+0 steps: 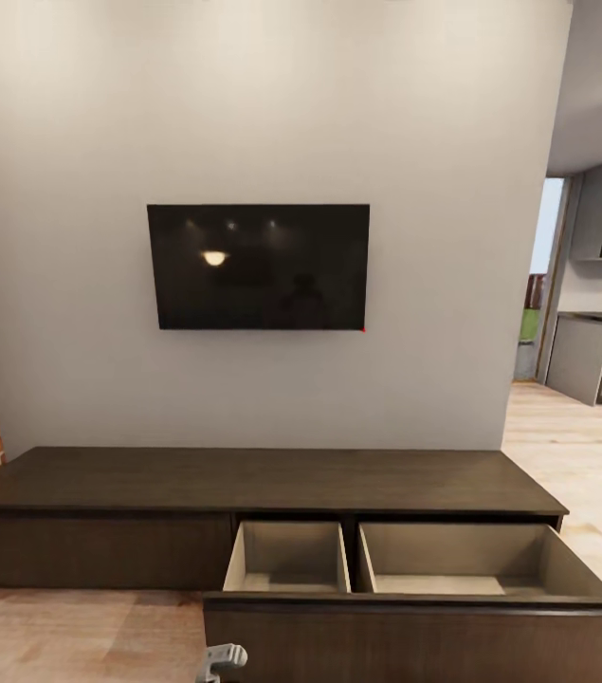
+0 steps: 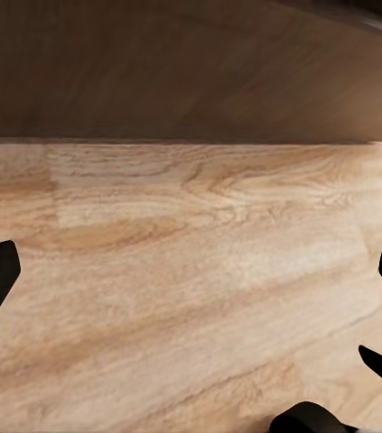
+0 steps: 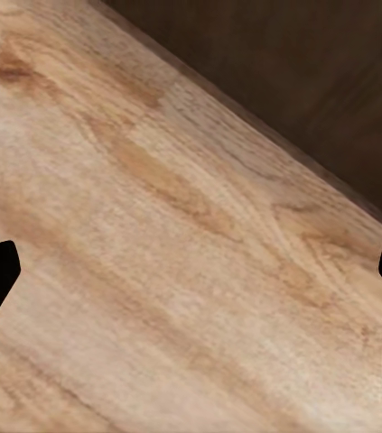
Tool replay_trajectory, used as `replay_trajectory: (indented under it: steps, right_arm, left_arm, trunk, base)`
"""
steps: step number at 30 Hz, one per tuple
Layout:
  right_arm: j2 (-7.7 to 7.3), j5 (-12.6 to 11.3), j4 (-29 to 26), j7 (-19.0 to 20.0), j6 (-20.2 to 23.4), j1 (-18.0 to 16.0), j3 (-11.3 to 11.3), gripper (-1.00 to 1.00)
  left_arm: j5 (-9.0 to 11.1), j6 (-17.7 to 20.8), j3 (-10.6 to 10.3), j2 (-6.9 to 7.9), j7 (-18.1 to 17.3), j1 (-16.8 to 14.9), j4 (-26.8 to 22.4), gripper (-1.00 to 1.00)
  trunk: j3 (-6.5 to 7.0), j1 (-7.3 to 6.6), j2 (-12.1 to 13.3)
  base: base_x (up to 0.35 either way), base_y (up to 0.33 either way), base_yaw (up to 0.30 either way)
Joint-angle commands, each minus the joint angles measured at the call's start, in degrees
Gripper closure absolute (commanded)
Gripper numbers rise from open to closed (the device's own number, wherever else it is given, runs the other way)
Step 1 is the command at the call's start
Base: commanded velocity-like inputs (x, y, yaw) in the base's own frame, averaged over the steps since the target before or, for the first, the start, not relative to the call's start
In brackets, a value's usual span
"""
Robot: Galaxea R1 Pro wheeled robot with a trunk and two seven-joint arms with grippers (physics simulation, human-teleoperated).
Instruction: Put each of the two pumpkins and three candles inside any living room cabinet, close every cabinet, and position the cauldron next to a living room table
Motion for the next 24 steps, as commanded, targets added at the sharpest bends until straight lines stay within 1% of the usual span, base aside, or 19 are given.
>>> replay_trajectory:
  steps: [1,9,14,24]
  right_arm:
    - [0.0,0.19,0.12,0.02,-0.24,-0.09,-0.09,-1.0]
    - [-0.19,0.19,0.12,0.02,-0.43,-0.01,-0.15,-1.0]
    - [-0.61,0.19,0.12,0.02,-0.48,0.03,-0.15,-1.0]
    - [-0.65,0.18,0.14,0.02,-0.41,0.04,-0.15,-1.0]
  left_arm:
    - [0.59,0.54,-0.13,0.03,-0.01,-0.01,-0.07,-1.0]
    - [0.57,0.52,-0.13,0.0,-0.01,-0.02,0.0,-1.0]
    - [0.57,0.55,-0.13,-0.01,-0.01,-0.01,0.0,-1.0]
    - [0.57,0.53,-0.13,-0.01,-0.01,-0.01,0.01,-1.0]
  trunk:
    - [0.12,-0.23,0.38]
    - [1.55,-1.99,3.59]
    - [2.45,-3.09,5.6]
    - [4.25,-5.29,9.61]
  base:
    - [0.0,0.0,0.0]
    - [0.0,0.0,0.0]
    - [0.0,0.0,0.0]
    - [0.0,0.0,0.0]
